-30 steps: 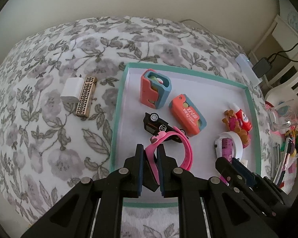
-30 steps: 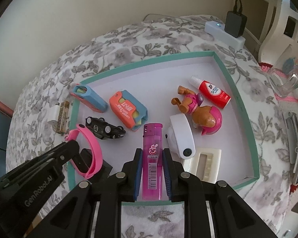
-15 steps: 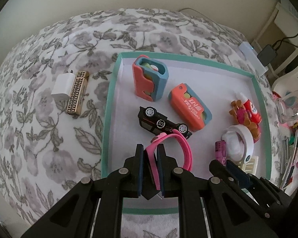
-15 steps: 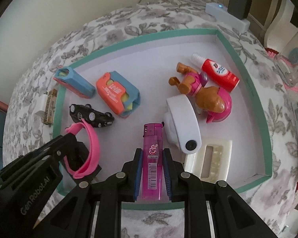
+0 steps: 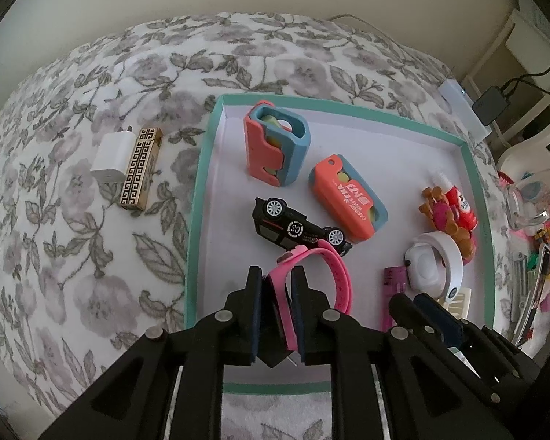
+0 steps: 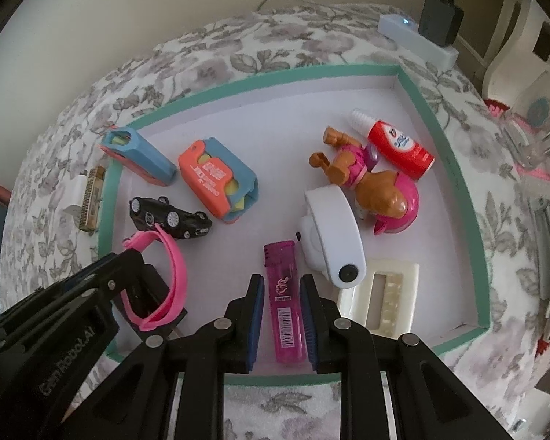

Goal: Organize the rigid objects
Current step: 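Open the right tool to drop the lighter while the left tool releases the band in the tray, then withdraw both open tools from the tray toward the charger and gold case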

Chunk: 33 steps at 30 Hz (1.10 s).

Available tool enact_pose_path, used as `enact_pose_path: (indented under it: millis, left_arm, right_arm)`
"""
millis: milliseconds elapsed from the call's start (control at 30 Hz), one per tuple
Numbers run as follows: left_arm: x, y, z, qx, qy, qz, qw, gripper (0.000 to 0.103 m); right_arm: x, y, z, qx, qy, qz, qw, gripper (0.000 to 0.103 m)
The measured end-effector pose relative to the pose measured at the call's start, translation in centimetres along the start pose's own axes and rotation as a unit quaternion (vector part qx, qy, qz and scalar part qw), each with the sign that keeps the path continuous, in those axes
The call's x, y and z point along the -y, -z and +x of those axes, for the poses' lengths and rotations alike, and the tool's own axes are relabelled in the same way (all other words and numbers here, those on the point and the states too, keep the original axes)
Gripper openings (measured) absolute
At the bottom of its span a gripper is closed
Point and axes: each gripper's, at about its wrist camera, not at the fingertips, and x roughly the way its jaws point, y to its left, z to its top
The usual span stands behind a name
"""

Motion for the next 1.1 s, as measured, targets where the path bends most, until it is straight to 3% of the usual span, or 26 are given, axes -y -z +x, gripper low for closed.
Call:
enact_pose_path:
  millis: [167, 433, 600, 667, 733, 800, 933, 1000, 1100]
  left_arm:
    - [-0.5, -0.1, -1.1, 0.01, 0.008, -0.004, 0.9999, 0.032]
    - [-1.8, -0.4, -2.4, 0.026, -0.004, -0.016, 0.9995, 0.044]
    - [-3.1, -0.5, -2.2, 0.023, -0.031, -0.037, 0.9986, 0.058]
    - [-3.5, -0.5, -2.0, 0.021, -0.043, -0.043, 0.9979, 0.059]
    - [-4.0, -0.5, -1.8, 0.018, -0.053, -0.049, 0.9973, 0.063]
    - [-4.2, -0.5, -1.5, 0.013, -0.059, -0.054, 0.9967, 0.075]
    - [-4.8, -0.4, -1.0, 0.002, -0.071, -0.064, 0.9954, 0.079]
    - [-5.2, -0.4, -0.8, -0.002, -0.08, -0.07, 0.9943, 0.083]
    - [-5.7, -0.4, -0.6, -0.005, -0.095, -0.079, 0.9923, 0.084]
  right_arm:
    - [-0.5, -0.3, -1.4, 0.021, 0.0, -0.008, 1.0, 0.022]
    - [-0.7, -0.6, -2.9, 0.041, -0.001, -0.007, 0.999, 0.022]
    - [-0.6, -0.5, -2.9, 0.039, 0.002, -0.006, 0.999, 0.022]
    - [-0.6, -0.5, -2.8, 0.038, 0.003, -0.005, 0.999, 0.023]
    - [-0.6, -0.6, -2.7, 0.036, 0.006, -0.004, 0.999, 0.028]
    - [-0.5, -0.5, -2.6, 0.035, 0.009, -0.003, 0.999, 0.039]
    - [-0.4, -0.5, -2.6, 0.036, 0.014, 0.003, 0.999, 0.046]
    - [-0.3, -0.5, -2.5, 0.036, 0.019, 0.003, 0.999, 0.057]
    - [-0.2, -0.6, -2.5, 0.038, 0.026, 0.005, 0.999, 0.06]
